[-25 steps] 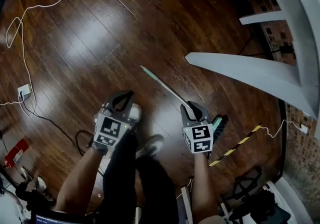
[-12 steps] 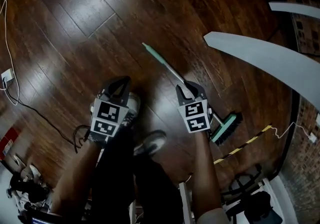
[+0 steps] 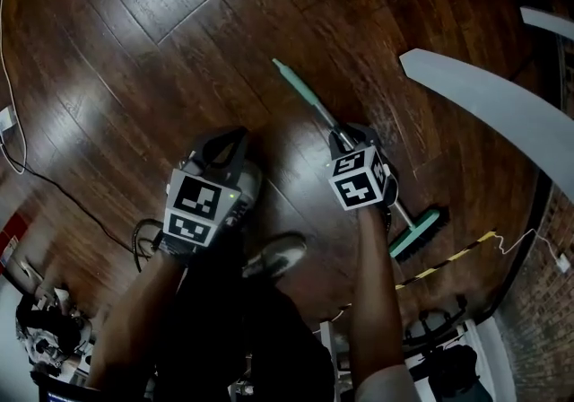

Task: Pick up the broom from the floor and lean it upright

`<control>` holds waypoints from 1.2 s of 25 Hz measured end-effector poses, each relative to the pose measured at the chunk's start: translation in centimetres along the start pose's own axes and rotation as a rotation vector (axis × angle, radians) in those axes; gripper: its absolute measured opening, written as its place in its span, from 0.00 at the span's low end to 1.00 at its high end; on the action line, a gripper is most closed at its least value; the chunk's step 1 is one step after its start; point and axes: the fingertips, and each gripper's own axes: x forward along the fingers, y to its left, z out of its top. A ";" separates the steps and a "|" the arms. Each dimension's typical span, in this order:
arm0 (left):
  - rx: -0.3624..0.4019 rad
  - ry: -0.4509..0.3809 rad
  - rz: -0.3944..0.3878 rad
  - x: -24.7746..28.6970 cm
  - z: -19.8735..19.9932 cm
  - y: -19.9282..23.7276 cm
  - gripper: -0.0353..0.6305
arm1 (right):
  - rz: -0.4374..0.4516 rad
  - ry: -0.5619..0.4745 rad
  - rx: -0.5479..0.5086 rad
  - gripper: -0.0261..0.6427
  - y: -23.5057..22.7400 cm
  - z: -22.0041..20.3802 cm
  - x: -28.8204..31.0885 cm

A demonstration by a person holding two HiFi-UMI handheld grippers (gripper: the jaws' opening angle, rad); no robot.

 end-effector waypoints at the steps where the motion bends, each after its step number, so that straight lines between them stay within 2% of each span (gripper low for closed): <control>1: -0.008 0.001 -0.004 -0.1 -0.2 -0.1 0.05 | 0.008 0.017 -0.003 0.22 0.0 -0.1 0.2; 8: -0.052 0.026 0.002 -0.6 -2.0 0.8 0.05 | 0.027 0.108 -0.062 0.21 0.1 -0.4 1.7; 12: -0.080 0.035 0.014 -0.3 -2.3 1.2 0.05 | 0.001 0.121 -0.108 0.18 0.0 -0.4 1.7; 18: -0.068 0.036 0.006 -1.4 -0.9 0.3 0.05 | -0.023 0.108 -0.101 0.17 0.7 -0.7 0.6; 23: -0.039 0.037 0.006 -5.0 1.6 -1.6 0.05 | -0.042 0.084 -0.125 0.17 2.5 -0.3 -4.9; 27: 0.002 0.019 -0.041 -9.3 4.8 -5.3 0.05 | -0.104 0.069 -0.117 0.17 2.3 -0.6 -11.5; 30: 0.046 -0.008 -0.077 -12.9 8.0 -7.7 0.05 | -0.162 0.040 -0.072 0.17 1.5 -0.8 -17.1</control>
